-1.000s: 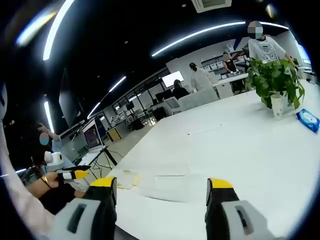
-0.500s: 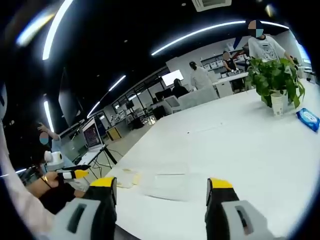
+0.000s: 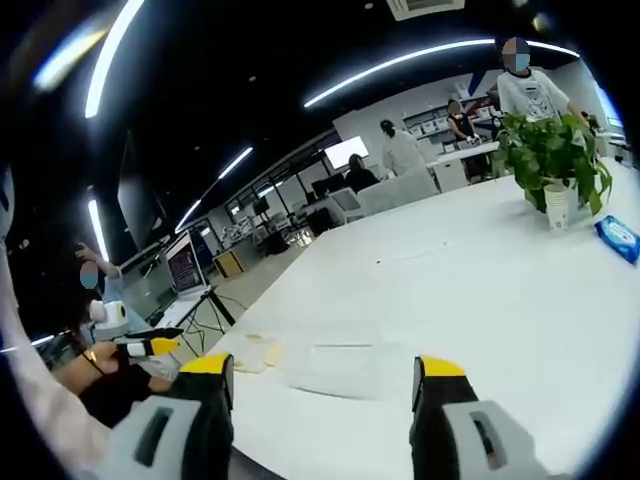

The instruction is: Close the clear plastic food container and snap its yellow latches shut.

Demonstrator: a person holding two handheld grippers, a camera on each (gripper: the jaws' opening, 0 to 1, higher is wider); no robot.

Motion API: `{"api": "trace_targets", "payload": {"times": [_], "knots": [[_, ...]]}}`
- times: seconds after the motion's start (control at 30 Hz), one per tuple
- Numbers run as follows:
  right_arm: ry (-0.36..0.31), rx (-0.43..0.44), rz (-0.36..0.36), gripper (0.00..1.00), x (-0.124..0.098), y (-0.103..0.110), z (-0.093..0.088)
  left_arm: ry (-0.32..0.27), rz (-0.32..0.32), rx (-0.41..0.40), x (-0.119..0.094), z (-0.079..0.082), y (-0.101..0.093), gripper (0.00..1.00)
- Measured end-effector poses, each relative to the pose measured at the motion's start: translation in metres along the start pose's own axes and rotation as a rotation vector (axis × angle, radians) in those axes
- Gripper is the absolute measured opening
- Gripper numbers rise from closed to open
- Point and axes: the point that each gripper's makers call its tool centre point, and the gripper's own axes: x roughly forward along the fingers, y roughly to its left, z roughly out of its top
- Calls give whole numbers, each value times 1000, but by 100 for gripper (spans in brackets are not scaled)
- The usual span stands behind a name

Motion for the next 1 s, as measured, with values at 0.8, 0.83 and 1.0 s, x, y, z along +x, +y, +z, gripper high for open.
{"api": "trace_targets", "payload": {"times": [0.8,0.83,1.0], "knots": [[31,-15,13,72,8,4,-1,-6,5,-28,-1,-3,8,74],[35,-17,13,72,9,4,-2,-7,7,-29,-1,-3,9,74],[49,-15,35,65,10,6,-1,-11,9,-35,-1,-2,10,74]]}}
